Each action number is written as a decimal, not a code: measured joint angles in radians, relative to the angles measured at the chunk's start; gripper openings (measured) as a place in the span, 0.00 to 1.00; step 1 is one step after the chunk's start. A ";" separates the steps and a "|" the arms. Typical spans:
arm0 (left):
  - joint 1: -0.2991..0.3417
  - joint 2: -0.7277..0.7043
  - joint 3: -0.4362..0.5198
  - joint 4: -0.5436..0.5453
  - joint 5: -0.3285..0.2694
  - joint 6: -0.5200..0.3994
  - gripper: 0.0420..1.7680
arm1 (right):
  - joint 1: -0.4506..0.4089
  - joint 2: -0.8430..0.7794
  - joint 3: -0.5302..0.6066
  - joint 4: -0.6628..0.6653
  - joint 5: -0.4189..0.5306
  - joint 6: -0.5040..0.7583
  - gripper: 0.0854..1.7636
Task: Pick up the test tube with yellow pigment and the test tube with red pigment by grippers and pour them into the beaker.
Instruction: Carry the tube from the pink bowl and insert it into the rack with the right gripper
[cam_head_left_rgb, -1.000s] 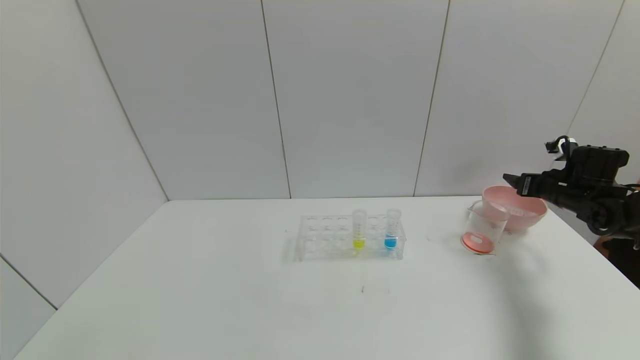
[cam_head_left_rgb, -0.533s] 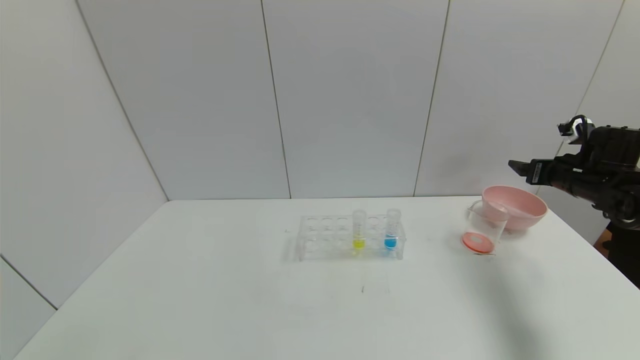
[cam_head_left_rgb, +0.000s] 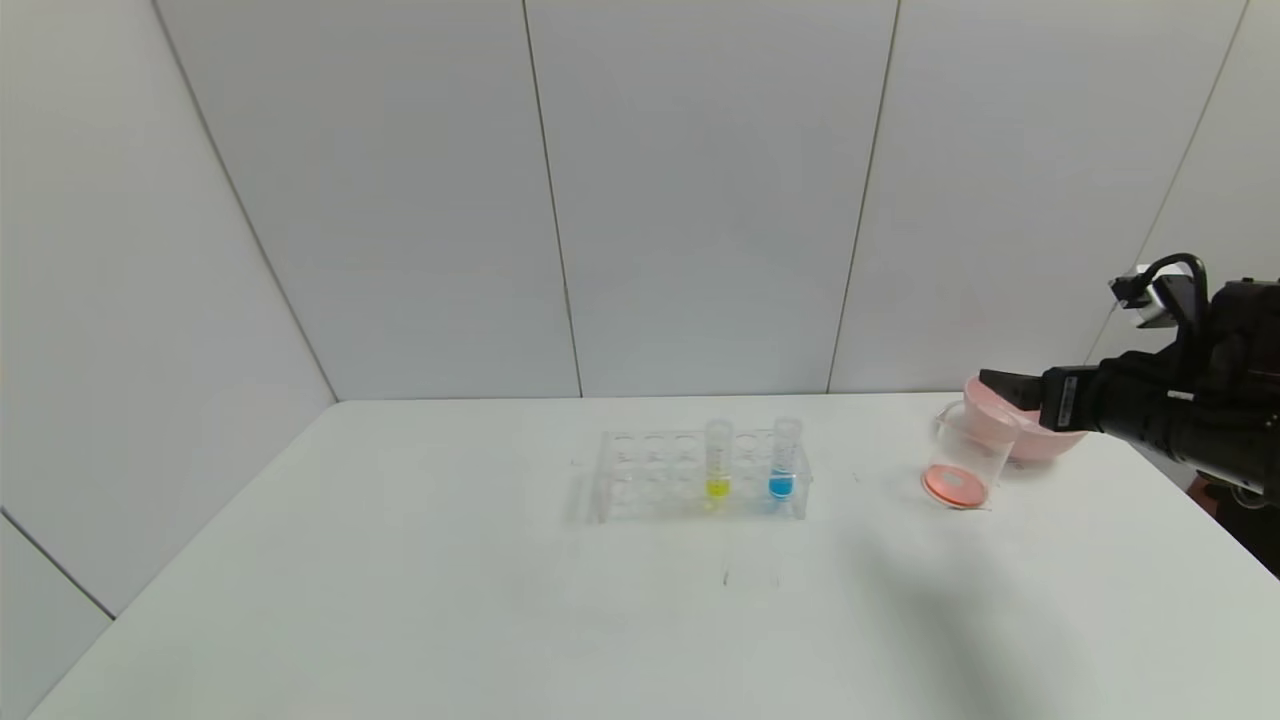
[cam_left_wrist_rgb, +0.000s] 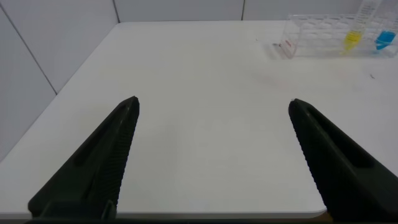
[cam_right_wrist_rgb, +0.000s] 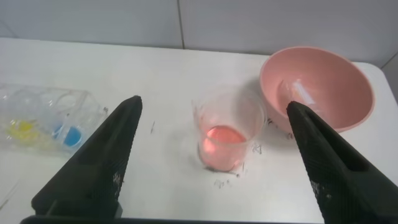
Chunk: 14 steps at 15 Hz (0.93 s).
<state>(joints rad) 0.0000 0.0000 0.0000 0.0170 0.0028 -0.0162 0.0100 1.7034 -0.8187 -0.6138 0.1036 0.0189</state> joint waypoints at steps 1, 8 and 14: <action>0.000 0.000 0.000 0.000 0.000 0.000 0.97 | 0.026 -0.041 0.048 0.000 -0.002 0.003 0.94; 0.000 0.000 0.000 0.000 0.000 0.000 0.97 | 0.315 -0.229 0.230 0.014 -0.320 0.143 0.96; 0.000 0.000 0.000 0.000 0.000 0.000 0.97 | 0.676 -0.203 0.245 0.006 -0.673 0.226 0.96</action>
<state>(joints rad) 0.0000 0.0000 0.0000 0.0170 0.0028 -0.0166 0.6860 1.5000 -0.5734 -0.6074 -0.5694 0.2445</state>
